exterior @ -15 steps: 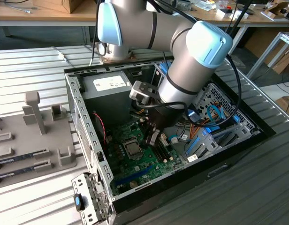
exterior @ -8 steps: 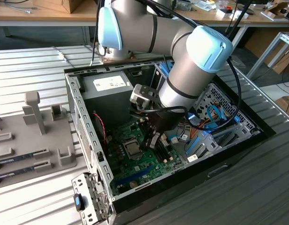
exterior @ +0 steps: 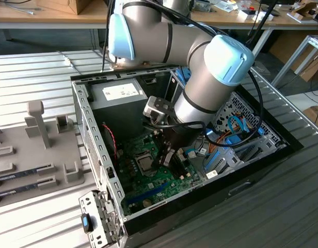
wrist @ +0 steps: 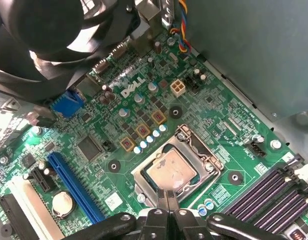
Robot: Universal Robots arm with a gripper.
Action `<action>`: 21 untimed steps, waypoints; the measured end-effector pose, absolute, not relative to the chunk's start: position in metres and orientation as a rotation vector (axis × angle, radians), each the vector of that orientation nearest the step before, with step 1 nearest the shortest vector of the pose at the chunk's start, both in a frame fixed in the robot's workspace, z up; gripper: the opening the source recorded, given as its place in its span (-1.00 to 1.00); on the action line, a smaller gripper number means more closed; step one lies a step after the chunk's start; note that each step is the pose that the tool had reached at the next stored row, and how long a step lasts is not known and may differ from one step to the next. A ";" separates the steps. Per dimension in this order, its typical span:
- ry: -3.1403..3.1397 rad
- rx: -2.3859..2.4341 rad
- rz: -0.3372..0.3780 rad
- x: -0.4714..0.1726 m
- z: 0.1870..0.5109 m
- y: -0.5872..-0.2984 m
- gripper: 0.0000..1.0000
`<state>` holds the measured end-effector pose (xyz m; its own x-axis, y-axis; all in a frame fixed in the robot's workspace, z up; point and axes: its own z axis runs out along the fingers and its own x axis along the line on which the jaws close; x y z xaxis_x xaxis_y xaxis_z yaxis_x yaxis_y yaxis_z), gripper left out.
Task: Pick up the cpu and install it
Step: 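Install the first cpu locking lever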
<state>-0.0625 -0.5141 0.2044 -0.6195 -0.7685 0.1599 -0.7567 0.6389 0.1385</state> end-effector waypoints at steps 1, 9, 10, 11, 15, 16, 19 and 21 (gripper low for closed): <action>-2.655 1.252 -0.085 -0.062 0.203 -0.514 -0.79; -2.653 1.255 -0.084 -0.058 0.202 -0.514 -0.79; -2.653 1.255 -0.084 -0.058 0.202 -0.514 -0.79; -2.653 1.255 -0.084 -0.058 0.202 -0.514 -0.79; -2.653 1.255 -0.084 -0.063 0.202 -0.513 -0.79; -2.653 1.255 -0.084 -0.066 0.203 -0.512 -0.79; -2.654 1.255 -0.084 -0.074 0.202 -0.509 -0.79; -2.654 1.255 -0.084 -0.075 0.203 -0.507 -0.79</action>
<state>-0.0747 -0.5071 0.2026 -0.6177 -0.7700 0.1597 -0.7585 0.6370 0.1379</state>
